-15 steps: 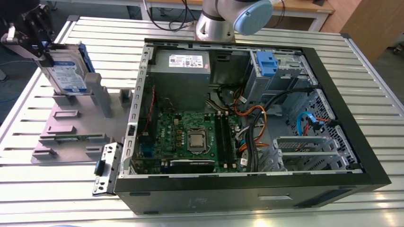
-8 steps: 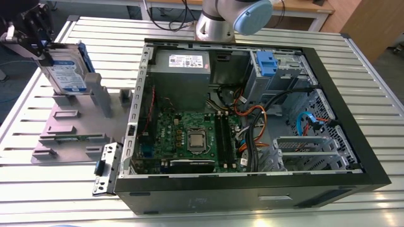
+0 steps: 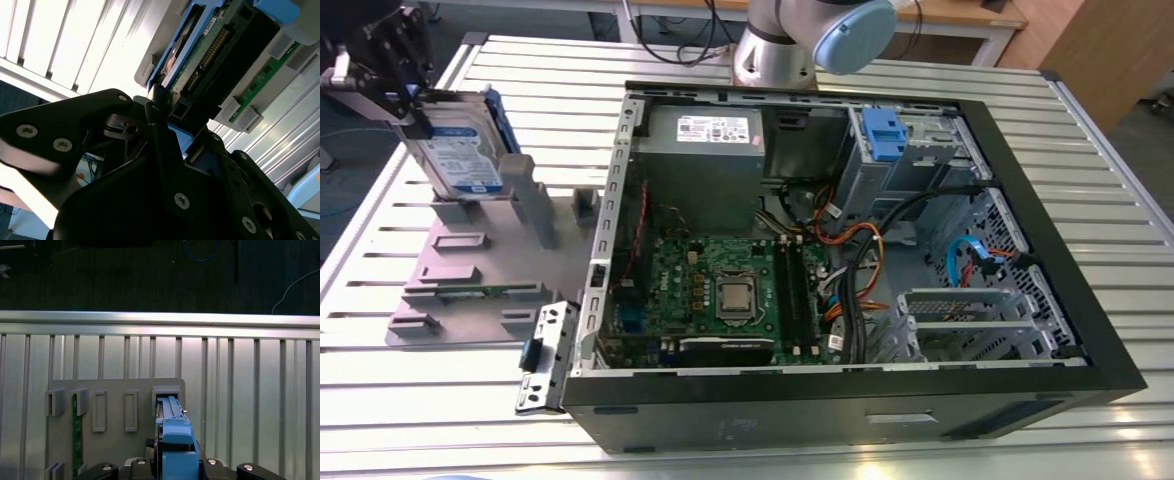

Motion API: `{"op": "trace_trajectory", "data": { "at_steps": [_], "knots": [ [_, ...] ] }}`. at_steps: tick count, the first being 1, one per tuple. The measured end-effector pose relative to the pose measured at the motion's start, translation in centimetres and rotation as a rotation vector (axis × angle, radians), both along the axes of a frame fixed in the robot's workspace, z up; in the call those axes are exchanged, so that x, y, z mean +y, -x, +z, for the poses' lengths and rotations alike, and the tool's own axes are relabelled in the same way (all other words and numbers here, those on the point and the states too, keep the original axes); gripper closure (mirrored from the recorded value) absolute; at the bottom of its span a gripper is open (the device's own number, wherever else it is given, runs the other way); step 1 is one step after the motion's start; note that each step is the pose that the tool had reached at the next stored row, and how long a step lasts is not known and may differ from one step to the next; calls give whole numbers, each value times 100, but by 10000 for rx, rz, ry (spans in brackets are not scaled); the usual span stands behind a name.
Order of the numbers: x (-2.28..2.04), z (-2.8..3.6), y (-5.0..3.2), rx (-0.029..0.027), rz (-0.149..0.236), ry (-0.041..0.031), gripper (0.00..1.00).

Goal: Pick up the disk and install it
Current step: 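Pick up the disk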

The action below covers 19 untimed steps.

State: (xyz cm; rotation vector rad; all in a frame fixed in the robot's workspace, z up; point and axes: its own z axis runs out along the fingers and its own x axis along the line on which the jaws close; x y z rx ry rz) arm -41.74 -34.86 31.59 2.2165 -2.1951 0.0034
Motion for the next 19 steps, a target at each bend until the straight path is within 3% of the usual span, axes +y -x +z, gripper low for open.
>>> {"op": "trace_trajectory", "data": {
  "at_steps": [19],
  "knots": [
    [0,50,0,0,0,0,64]
  ]
}}
